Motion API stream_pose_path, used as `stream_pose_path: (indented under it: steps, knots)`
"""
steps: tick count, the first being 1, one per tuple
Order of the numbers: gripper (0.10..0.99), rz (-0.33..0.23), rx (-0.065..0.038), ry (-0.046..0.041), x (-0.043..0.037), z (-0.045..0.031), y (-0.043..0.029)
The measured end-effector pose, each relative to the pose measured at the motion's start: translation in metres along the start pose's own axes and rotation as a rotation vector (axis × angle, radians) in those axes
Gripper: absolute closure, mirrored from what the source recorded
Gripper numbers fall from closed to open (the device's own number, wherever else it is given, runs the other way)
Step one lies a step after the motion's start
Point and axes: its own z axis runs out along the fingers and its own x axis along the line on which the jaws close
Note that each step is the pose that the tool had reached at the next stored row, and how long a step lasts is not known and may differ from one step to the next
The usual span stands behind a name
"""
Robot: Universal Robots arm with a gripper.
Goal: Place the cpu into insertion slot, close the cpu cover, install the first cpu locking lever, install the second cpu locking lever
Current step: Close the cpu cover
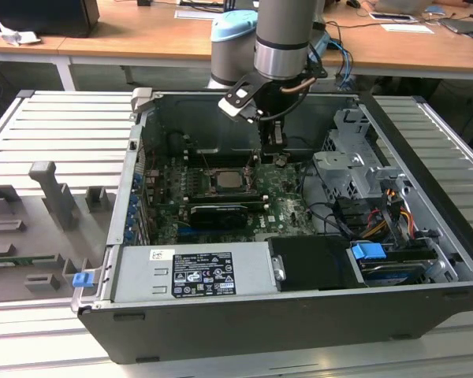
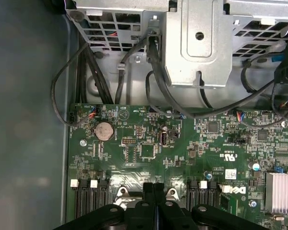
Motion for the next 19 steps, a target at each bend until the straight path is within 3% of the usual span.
stream_pose_path:
  steps: [6,9,19]
  knots:
    - [0.98,0.0,-0.001,0.0001,0.0006,0.0023,-0.0247]
    - [0.98,0.0,-0.001,0.0002,0.0012,0.0054,-0.0414]
    - [0.98,0.0,-0.001,0.0001,0.0015,0.0087,-0.0547]
